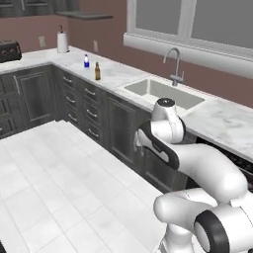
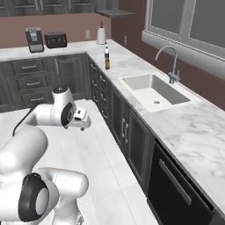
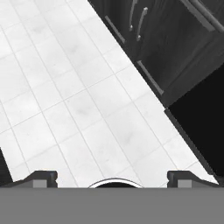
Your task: Place the drinks on the dining counter in a tight cluster.
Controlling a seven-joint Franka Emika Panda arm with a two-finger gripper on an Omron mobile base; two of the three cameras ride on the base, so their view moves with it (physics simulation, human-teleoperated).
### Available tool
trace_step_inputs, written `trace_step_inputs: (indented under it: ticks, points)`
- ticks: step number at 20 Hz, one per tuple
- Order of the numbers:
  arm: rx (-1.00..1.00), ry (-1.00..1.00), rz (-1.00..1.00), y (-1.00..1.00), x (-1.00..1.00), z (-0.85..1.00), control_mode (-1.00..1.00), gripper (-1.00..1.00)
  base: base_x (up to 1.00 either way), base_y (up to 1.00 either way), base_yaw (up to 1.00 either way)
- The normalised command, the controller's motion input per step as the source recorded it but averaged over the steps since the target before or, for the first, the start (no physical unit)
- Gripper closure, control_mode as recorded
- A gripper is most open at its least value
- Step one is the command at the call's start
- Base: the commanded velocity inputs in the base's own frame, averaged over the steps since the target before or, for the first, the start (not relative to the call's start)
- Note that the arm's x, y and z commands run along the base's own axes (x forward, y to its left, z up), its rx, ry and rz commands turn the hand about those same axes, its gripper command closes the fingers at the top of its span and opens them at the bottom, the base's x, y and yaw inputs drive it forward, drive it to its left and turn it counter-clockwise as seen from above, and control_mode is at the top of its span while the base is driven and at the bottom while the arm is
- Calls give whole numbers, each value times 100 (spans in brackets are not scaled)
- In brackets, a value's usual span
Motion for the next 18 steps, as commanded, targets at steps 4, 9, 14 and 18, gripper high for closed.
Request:
trace_step_inputs:
  ticks: [4, 9, 14, 18]
  points:
    - [0, 0, 0, 0, 0, 0, 100, -100, 94, 16, 9]
    - [0, 0, 0, 0, 0, 0, 100, -100, 94, 7, 7]
    - [0, 0, 0, 0, 0, 0, 100, -100, 94, 0, 5]
    - [0, 0, 0, 0, 0, 0, 100, -100, 93, 5, 7]
